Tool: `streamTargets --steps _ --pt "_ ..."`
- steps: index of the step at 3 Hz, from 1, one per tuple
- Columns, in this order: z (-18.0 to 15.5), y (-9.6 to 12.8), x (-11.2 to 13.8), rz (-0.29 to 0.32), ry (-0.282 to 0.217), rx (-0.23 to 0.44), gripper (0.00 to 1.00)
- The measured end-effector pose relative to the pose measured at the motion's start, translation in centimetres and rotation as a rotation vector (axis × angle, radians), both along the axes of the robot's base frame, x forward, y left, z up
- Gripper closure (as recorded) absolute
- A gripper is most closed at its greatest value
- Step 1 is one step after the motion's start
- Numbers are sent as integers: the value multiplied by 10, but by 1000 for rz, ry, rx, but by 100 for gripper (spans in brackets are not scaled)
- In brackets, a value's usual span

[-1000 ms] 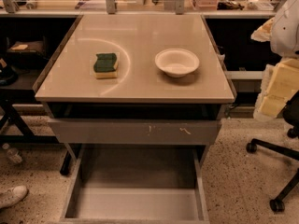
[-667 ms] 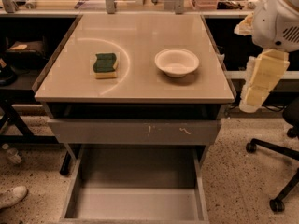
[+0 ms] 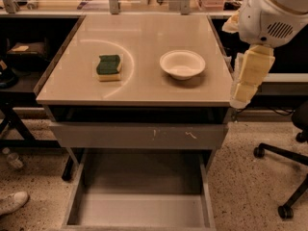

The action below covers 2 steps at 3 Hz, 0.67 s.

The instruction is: Place sponge into middle drawer

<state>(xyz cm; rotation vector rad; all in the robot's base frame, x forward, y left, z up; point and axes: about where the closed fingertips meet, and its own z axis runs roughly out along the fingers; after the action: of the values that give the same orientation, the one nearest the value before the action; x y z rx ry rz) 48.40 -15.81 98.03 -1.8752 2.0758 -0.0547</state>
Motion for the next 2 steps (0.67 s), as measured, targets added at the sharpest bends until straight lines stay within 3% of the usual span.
streamTargets --steps 1,2 --pt "-13 14 13 -22 27 15 0" --pt "-36 46 43 -18 70 62 0"
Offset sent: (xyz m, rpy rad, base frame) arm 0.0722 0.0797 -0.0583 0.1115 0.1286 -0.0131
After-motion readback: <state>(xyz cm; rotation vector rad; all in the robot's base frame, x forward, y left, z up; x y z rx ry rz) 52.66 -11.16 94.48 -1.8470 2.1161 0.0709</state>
